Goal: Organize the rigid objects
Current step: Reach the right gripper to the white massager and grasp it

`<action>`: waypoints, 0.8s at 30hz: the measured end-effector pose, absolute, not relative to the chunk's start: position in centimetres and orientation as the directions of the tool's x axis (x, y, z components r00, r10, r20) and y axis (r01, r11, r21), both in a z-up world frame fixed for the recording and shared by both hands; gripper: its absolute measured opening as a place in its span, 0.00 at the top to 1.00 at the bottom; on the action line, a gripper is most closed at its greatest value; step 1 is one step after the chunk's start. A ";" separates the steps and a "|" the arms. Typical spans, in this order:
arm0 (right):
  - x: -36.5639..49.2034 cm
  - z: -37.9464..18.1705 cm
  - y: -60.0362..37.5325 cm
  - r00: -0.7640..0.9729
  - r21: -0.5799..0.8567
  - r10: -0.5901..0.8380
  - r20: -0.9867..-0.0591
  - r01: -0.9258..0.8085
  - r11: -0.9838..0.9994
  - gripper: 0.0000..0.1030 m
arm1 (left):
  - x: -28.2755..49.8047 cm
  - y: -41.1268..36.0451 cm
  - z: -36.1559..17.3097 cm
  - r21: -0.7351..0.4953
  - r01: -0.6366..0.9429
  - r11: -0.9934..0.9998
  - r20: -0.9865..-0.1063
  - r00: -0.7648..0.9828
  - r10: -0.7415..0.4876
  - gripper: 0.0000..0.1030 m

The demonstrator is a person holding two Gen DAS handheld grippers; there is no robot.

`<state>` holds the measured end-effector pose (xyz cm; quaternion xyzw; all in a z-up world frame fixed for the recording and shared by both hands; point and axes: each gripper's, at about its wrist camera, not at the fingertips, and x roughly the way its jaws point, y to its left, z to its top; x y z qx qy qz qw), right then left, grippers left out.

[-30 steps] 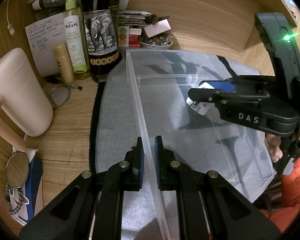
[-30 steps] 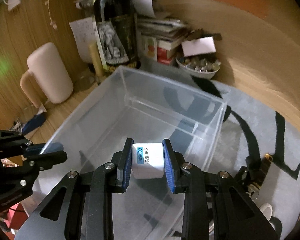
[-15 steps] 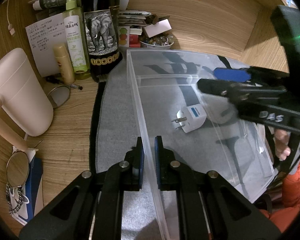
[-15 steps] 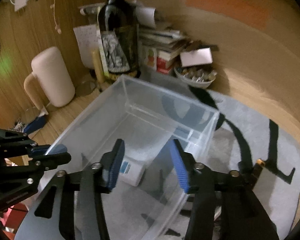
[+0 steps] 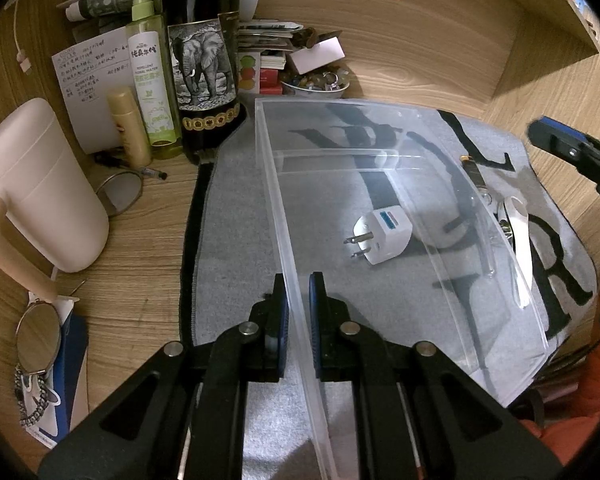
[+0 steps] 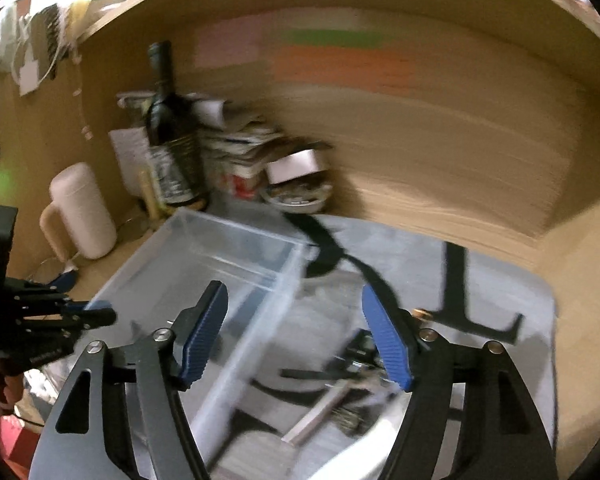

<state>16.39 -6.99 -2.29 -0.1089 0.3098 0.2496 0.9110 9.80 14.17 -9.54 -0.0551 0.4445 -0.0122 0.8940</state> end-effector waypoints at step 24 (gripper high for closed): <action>18.1 -11.8 -16.2 0.586 0.005 0.180 -0.790 -0.287 0.958 0.34 | 9.8 13.8 -9.4 -0.090 -0.048 0.995 -0.800 0.598 -0.044 0.91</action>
